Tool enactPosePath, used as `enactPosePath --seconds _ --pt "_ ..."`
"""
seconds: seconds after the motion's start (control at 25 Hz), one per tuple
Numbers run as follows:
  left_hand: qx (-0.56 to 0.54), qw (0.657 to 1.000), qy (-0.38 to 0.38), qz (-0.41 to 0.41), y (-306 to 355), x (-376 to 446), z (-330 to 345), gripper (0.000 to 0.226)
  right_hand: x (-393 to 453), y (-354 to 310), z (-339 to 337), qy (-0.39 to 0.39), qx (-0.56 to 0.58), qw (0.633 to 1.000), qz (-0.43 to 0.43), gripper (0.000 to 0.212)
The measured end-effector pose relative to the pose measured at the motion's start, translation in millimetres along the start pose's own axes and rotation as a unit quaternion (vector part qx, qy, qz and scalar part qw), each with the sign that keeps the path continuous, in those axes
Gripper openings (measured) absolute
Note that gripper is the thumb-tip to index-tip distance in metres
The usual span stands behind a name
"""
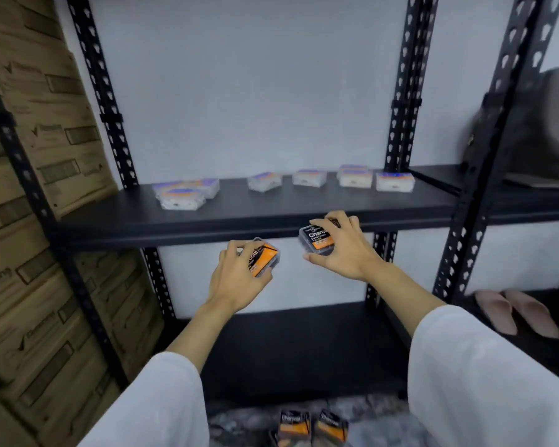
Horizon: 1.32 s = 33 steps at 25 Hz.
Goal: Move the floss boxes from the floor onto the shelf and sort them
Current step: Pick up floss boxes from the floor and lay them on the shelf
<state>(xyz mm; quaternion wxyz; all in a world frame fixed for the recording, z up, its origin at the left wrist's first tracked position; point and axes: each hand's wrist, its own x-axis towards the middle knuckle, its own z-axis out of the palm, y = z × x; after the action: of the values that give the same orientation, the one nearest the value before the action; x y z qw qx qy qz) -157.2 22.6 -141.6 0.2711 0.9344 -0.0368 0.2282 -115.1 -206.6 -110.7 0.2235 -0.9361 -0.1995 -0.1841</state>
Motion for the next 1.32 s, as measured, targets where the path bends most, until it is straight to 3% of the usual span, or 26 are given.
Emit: enactPosePath --seconds 0.32,0.6,0.76,0.96,1.32 --pt "0.053 0.975 -0.213 -0.036 -51.1 -96.4 132.9 0.059 -125.0 80.6 118.7 -0.153 -0.012 0.981 0.117 0.074" --pt "0.022 0.936 -0.341 -0.084 -106.0 -145.7 247.8 0.055 -198.8 150.7 226.5 -0.271 -0.009 0.941 0.202 0.073" --pt "0.006 0.925 -0.364 -0.107 -131.4 -152.8 291.1 0.058 -214.8 175.1 286.3 -0.316 -0.015 0.927 0.204 0.066" --pt "0.006 0.916 -0.382 -0.119 -158.7 -156.6 328.0 0.058 -216.9 185.7 353.1 -0.360 -0.008 0.912 0.194 0.073" --pt "-0.016 0.919 -0.375 -0.117 -177.8 -164.6 341.8 0.060 -214.1 188.0 393.6 -0.327 -0.010 0.929 0.174 0.072"
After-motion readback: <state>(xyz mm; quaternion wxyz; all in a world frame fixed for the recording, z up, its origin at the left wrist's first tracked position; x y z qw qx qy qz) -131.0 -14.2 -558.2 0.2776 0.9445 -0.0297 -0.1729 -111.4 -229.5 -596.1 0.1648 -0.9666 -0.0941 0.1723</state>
